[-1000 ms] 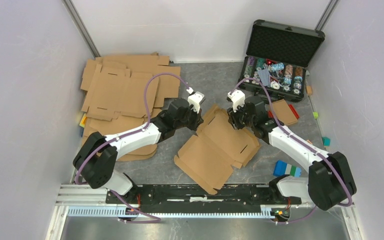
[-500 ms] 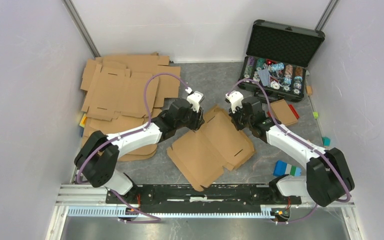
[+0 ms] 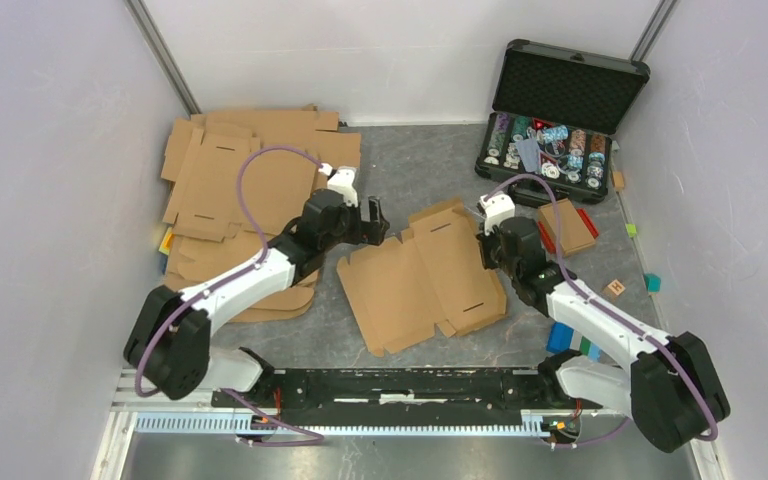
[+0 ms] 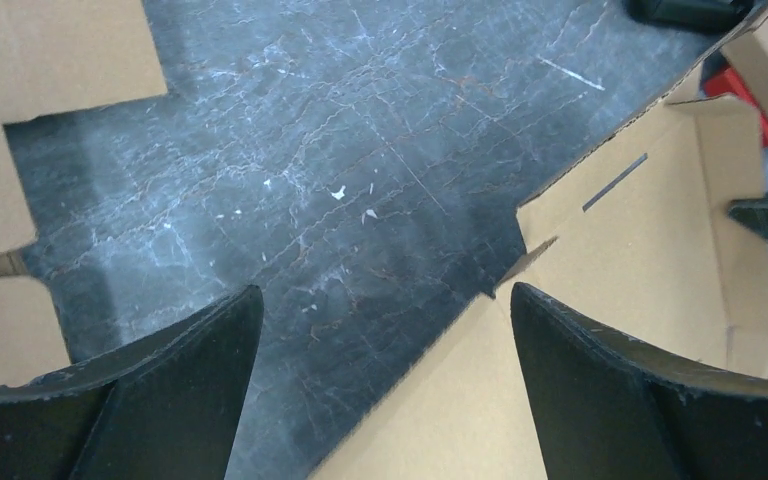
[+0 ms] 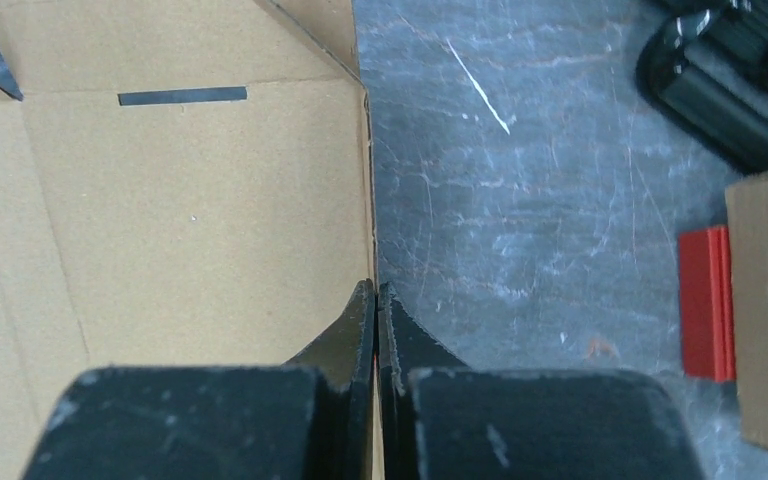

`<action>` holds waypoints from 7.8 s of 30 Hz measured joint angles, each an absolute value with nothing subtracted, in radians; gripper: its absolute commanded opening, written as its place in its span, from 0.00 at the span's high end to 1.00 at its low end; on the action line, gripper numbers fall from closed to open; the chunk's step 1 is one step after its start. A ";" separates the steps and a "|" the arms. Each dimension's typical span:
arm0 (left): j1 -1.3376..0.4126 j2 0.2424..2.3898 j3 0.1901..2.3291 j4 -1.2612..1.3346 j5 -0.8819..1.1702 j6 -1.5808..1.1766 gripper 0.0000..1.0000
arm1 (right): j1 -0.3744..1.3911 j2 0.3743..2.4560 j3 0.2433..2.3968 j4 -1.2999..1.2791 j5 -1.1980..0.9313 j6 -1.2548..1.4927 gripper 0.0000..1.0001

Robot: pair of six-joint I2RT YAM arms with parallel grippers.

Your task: Fold the paper box

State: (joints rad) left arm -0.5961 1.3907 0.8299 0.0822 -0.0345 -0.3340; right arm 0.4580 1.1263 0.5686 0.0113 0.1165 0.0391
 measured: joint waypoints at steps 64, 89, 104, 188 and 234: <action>-0.517 0.947 0.454 0.317 0.533 -0.723 0.33 | 0.451 1.044 0.356 0.311 0.200 0.250 1.00; -0.516 1.238 0.493 0.323 0.585 -0.745 0.82 | 0.451 1.024 0.345 0.329 0.183 0.252 1.00; -0.518 1.057 0.485 0.396 0.590 -0.716 0.78 | 0.454 1.029 0.307 0.537 0.163 0.318 1.00; -1.105 1.040 0.553 0.105 -0.178 -0.149 0.78 | 0.733 0.721 0.015 0.580 0.211 0.162 0.27; -1.038 1.151 0.529 0.175 -0.405 -0.179 0.13 | 0.739 0.999 0.253 0.756 0.517 -0.077 0.89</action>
State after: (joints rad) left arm -1.0378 1.1507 0.5293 0.1745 -0.4053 -0.1795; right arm 0.7387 0.9985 0.2535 0.7563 0.5167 -0.0772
